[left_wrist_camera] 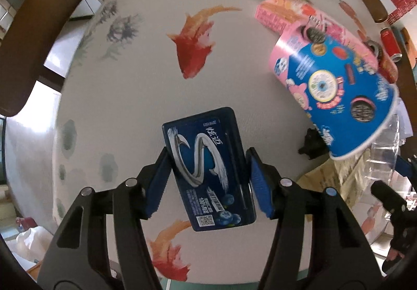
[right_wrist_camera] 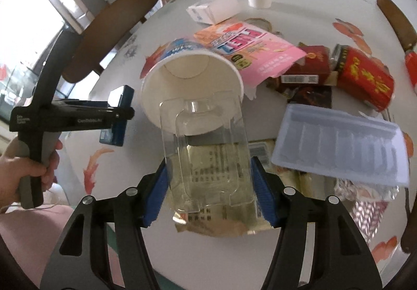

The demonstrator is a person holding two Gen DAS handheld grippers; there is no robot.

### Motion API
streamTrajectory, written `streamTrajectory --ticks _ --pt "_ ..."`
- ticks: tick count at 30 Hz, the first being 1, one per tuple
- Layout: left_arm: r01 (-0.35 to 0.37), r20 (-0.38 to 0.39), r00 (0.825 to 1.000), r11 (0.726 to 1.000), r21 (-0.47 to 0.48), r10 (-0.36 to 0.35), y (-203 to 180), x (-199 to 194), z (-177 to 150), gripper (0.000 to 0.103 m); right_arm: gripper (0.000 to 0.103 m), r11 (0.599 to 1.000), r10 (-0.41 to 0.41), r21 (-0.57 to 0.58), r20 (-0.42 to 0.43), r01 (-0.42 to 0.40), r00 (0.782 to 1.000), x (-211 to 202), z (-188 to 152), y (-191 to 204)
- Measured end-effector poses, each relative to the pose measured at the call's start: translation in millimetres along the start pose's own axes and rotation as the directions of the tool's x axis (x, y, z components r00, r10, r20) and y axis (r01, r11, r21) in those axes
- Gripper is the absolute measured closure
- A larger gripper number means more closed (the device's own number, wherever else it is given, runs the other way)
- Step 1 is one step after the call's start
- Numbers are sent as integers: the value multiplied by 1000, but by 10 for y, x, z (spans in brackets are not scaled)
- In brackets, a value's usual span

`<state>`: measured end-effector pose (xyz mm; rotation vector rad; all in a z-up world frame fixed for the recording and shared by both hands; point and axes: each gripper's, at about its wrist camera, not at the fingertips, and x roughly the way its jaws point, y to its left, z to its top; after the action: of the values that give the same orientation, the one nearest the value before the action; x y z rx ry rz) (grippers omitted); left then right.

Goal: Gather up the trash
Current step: 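Lift the gum pack and clear tray off the table with both tools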

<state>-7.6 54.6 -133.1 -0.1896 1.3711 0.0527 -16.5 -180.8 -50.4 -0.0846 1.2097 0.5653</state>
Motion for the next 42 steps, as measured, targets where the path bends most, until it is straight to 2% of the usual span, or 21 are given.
streamTrajectory --ticks 5,9,11,13,16,18,21,25,27,28,29,30,31,32,34,36,38,42 --pt "-9 70 998 999 51 6 37 -385 -7 49 42 994 13 110 90 -23 996 -301 -62 -105" --pt "-31 141 990 990 136 12 -59 -731 41 52 42 980 -27 198 138 -1 990 -485 -145 -172" --pt "-33 166 986 981 194 0 -173 -881 29 78 42 969 -54 245 162 13 985 -573 -220 -188" --pt "-26 184 983 968 248 -21 -294 -965 64 77 42 951 -86 309 184 25 979 -673 -348 -212" --pt "-15 189 980 933 359 -57 -519 -1005 57 77 42 913 -138 407 211 41 968 -792 -597 -240" --pt "1 177 981 910 415 -82 -612 -1018 21 82 42 887 -178 458 216 62 960 -847 -731 -236" --pt "13 155 983 884 467 -96 -732 -883 23 86 42 844 -233 530 223 82 947 -954 -951 -217" --pt "-6 118 991 873 488 -59 -640 -698 -20 86 42 819 -272 566 244 91 931 -1067 -1160 -149" --pt "-4 108 993 886 464 -52 -532 -674 -30 86 42 824 -279 559 253 95 926 -1076 -1214 -103" --pt "-10 108 993 890 455 -44 -485 -671 -38 83 42 826 -270 557 255 87 928 -1064 -1220 -96" --pt "-19 110 993 897 442 -32 -422 -655 -56 68 42 829 -262 554 257 81 930 -1044 -1210 -97" --pt "-20 116 993 903 430 -34 -379 -653 -76 58 42 838 -245 541 264 67 933 -1022 -1189 -88" --pt "-32 131 991 908 417 -25 -342 -642 -107 41 42 848 -230 527 264 60 937 -996 -1160 -81" --pt "-42 130 992 912 407 -12 -328 -596 -150 41 42 862 -209 504 251 57 945 -953 -1107 -73" --pt "-14 87 996 915 403 -23 -340 -521 -179 41 42 886 -174 461 250 41 953 -905 -1028 -45" --pt "-23 103 994 916 400 -20 -387 -459 -227 39 42 905 -146 424 239 33 960 -840 -971 -18" --pt "-34 98 995 909 415 -8 -449 -342 -263 36 42 914 -120 406 232 16 965 -766 -928 -6" --pt "-14 53 999 914 405 -8 -460 -135 -308 35 42 923 -86 384 212 -2 973 -603 -866 41"
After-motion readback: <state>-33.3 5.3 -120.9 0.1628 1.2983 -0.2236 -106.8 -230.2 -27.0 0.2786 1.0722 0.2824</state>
